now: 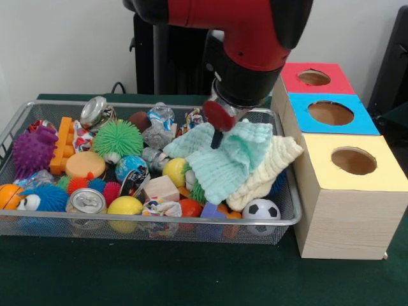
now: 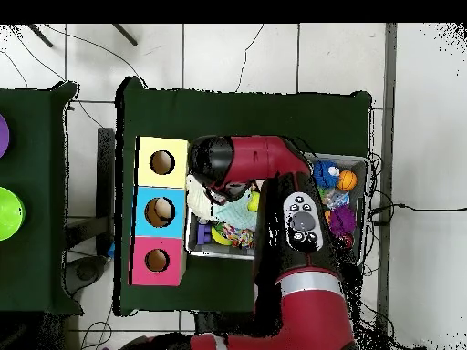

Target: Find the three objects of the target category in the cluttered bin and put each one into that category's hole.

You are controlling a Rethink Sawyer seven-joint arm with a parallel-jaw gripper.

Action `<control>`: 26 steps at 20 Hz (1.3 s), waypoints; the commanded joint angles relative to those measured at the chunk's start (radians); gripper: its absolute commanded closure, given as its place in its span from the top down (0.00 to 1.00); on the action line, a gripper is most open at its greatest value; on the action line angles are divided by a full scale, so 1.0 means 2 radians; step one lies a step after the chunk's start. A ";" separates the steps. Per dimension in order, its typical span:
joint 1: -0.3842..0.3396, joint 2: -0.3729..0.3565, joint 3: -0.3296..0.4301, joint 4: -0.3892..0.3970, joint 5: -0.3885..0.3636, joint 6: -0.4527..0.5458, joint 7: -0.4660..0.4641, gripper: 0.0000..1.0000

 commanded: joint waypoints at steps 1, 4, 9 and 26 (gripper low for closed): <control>-0.067 0.016 0.024 -0.005 -0.006 -0.069 0.018 1.00; -0.099 0.002 0.045 0.001 0.008 -0.083 -0.005 1.00; -0.142 -0.006 0.079 0.000 0.008 -0.093 -0.046 1.00; -0.170 -0.015 0.109 0.009 -0.043 -0.122 -0.071 1.00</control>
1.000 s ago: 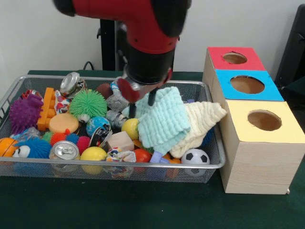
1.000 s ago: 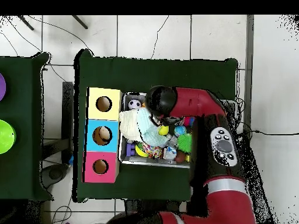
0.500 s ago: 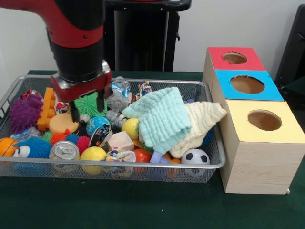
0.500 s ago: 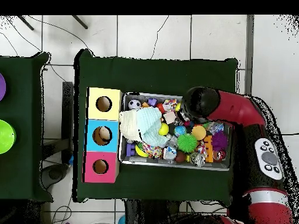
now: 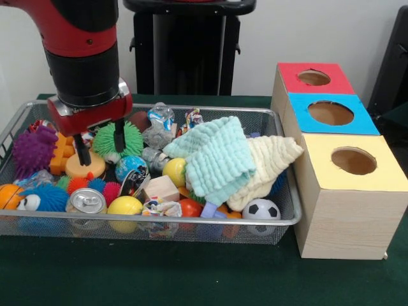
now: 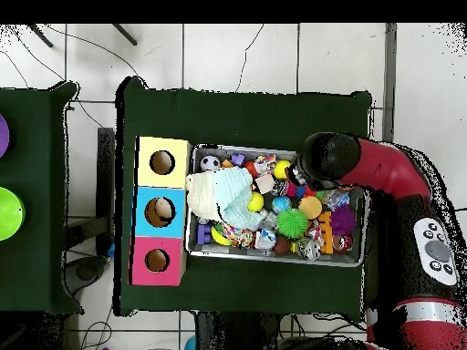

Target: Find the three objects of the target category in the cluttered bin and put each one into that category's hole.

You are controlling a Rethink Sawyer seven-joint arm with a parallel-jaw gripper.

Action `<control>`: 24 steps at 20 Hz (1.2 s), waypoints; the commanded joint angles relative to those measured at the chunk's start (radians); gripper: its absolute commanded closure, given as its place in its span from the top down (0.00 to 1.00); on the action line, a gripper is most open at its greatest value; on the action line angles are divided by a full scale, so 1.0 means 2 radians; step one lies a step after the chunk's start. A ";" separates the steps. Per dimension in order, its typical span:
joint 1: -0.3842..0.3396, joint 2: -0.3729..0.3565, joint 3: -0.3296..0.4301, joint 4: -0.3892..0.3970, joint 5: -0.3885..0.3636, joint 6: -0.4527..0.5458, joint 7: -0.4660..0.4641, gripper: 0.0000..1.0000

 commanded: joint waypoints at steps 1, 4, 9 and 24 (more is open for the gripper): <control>-0.004 -0.008 0.063 0.036 -0.040 -0.060 -0.073 1.00; -0.005 -0.009 0.063 0.045 -0.054 -0.073 -0.071 1.00; -0.001 -0.006 0.059 0.038 -0.071 -0.056 -0.072 1.00; 0.006 -0.008 0.057 0.048 -0.101 0.013 -0.091 1.00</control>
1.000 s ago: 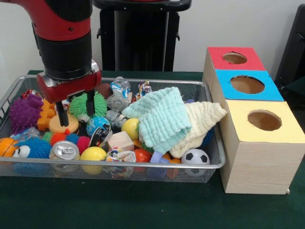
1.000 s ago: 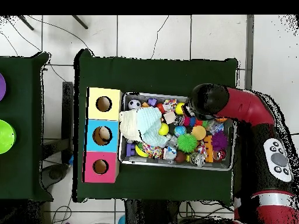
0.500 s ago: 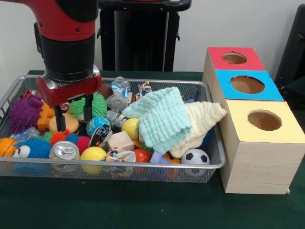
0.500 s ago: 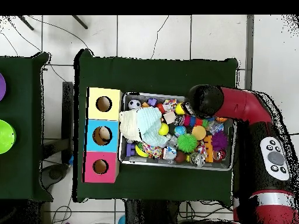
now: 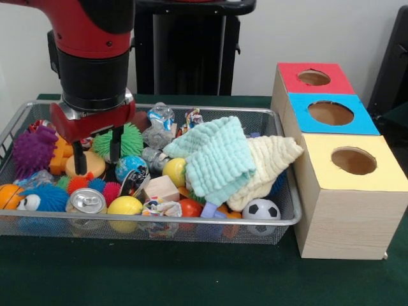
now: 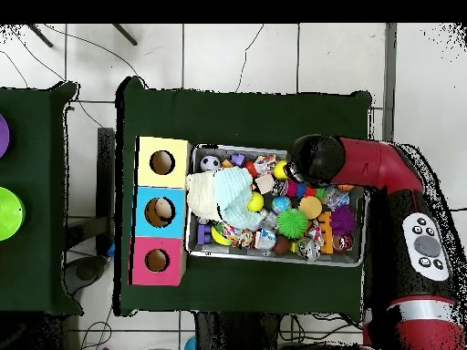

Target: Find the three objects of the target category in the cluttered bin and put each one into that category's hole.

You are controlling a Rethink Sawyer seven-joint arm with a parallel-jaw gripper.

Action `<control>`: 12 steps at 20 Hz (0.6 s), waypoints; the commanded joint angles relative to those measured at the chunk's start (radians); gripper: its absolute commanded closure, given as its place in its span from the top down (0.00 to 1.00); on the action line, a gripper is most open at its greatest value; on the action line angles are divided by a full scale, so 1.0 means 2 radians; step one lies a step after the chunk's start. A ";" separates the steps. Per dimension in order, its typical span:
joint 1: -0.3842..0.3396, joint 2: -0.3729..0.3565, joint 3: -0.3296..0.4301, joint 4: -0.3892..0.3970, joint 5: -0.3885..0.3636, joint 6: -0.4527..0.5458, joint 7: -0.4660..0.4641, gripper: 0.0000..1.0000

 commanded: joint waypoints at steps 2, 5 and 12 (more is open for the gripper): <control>-0.009 -0.004 0.049 0.059 -0.026 0.036 -0.101 1.00; -0.026 -0.009 0.063 0.083 -0.026 0.030 -0.121 1.00; -0.035 -0.014 0.066 0.100 -0.069 0.036 -0.160 1.00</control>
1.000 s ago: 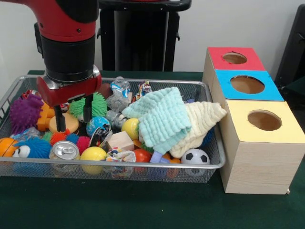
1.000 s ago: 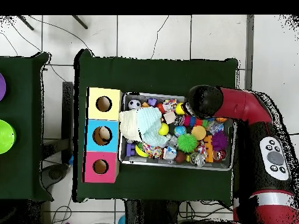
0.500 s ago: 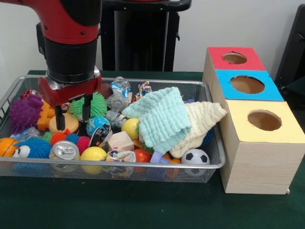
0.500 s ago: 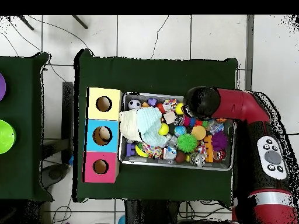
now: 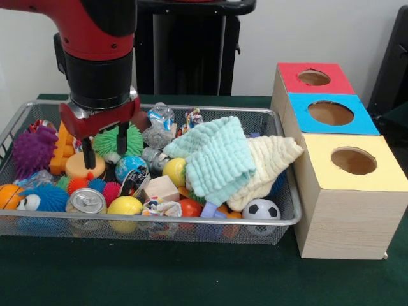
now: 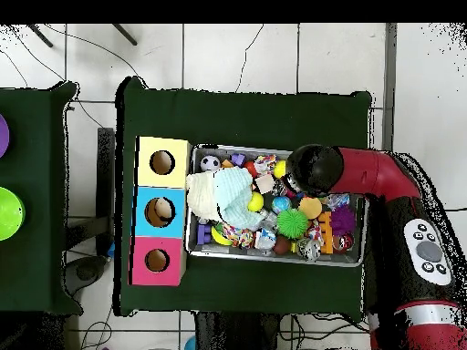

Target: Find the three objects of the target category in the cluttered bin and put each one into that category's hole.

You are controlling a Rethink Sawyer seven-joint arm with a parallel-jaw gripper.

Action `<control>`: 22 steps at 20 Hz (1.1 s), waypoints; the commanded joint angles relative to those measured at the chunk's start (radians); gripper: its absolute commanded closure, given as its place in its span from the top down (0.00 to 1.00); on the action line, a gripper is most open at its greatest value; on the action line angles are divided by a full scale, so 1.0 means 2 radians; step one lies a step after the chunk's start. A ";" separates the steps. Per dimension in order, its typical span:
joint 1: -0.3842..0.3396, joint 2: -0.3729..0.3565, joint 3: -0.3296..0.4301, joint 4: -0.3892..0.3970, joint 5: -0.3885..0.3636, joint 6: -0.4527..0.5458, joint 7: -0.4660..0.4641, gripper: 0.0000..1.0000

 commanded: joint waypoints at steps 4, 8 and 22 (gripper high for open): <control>-0.036 -0.010 0.065 0.079 -0.052 0.016 -0.166 1.00; -0.082 -0.008 0.109 0.115 -0.052 -0.010 -0.201 1.00; -0.147 0.011 0.171 0.175 -0.132 -0.023 -0.294 1.00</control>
